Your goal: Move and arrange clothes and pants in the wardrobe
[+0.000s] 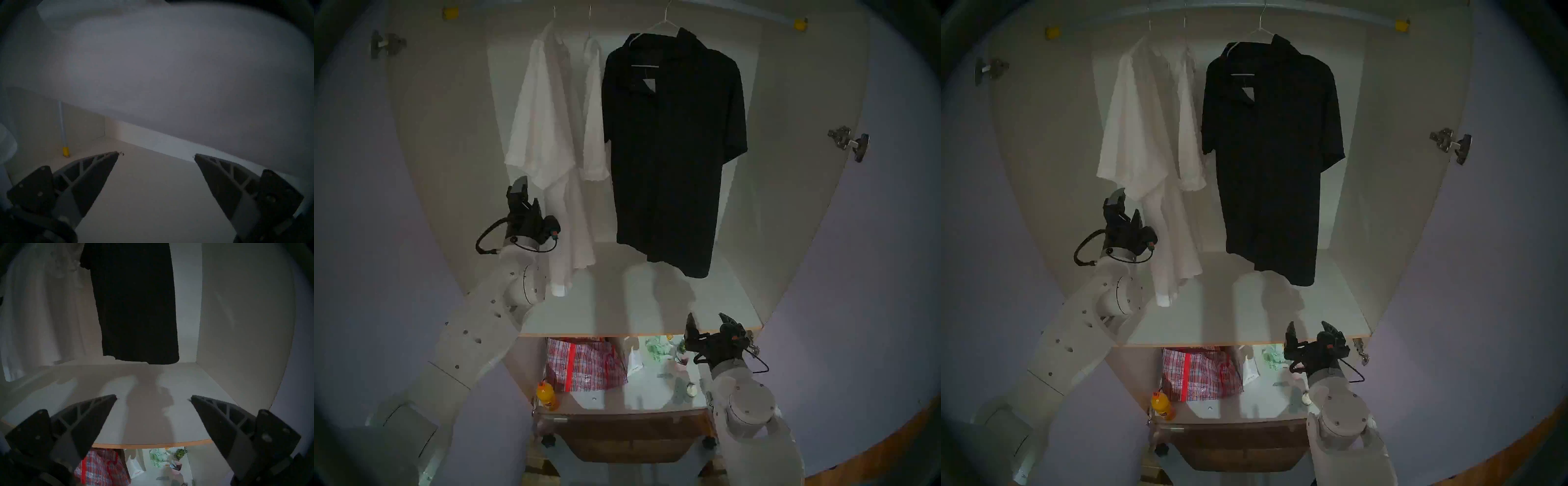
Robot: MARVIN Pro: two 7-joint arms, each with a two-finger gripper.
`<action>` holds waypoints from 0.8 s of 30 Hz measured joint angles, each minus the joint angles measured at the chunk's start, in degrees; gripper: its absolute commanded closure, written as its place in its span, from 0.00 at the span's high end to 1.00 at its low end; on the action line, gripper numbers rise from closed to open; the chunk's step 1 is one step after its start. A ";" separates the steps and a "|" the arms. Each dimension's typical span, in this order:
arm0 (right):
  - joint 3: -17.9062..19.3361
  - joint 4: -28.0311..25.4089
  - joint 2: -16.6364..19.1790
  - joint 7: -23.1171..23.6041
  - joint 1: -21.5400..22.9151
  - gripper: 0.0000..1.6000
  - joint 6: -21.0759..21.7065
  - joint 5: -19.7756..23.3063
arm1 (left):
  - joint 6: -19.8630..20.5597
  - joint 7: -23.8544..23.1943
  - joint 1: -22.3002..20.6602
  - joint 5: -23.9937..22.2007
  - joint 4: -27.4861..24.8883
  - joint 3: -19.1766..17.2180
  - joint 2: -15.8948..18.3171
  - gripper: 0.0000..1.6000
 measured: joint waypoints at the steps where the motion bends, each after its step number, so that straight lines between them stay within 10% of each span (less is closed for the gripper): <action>1: 0.00 0.00 0.00 0.00 0.00 1.00 0.00 0.00 | -0.04 0.58 -0.98 0.24 1.85 0.39 -0.31 1.00; 13: 0.00 0.11 0.00 0.01 0.06 1.00 -0.01 -0.02 | -2.28 2.92 -12.63 0.47 18.94 2.49 -12.00 1.00; 24: 0.01 0.03 -0.01 0.01 0.03 1.00 0.00 -0.03 | -14.33 3.37 -23.77 -12.78 26.87 -3.39 -22.77 1.00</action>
